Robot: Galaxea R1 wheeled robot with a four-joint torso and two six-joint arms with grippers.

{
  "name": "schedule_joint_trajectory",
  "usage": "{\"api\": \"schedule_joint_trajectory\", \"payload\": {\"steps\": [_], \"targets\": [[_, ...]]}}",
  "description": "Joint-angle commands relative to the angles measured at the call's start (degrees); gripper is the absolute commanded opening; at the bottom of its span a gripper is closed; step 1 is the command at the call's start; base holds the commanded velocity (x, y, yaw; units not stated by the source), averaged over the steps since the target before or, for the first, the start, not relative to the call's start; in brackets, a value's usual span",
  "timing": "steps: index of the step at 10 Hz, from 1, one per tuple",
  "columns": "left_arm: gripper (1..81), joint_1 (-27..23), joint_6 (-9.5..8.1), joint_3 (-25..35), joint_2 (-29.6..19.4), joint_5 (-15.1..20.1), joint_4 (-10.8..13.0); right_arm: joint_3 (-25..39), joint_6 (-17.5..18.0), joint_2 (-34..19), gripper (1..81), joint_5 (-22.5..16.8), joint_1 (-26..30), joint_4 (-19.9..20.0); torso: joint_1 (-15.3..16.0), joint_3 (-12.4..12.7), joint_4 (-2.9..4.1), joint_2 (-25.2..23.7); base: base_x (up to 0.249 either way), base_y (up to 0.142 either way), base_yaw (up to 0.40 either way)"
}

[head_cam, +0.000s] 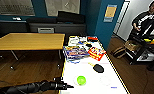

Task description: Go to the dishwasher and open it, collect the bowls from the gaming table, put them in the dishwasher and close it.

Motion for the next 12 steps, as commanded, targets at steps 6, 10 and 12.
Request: {"api": "schedule_joint_trajectory", "payload": {"steps": [6, 10, 12], "targets": [[81.1, -7.96, -6.83, -4.85, 2.21, -0.27, -0.64, 1.3, -0.01, -2.41, 1.0, -3.14, 1.6, -1.21, 0.0, 0.0, -1.24, 0.0, 0.0, 0.0, 0.0], [81.1, -7.6, -8.41, -11.01, 2.57, -0.54, -0.82, 0.6, -0.01, -1.62, 1.0, -3.84, 2.31, -1.13, 0.0, 0.0, -1.24, 0.02, 0.0, 0.0, 0.0], [81.1, -7.25, -11.66, -13.18, 4.04, -0.54, -0.64, -0.02, 0.08, -1.0, 1.0, -4.45, 2.75, -1.13, 0.0, 0.0, -1.24, 0.02, 0.0, 0.0, 0.0]]}}
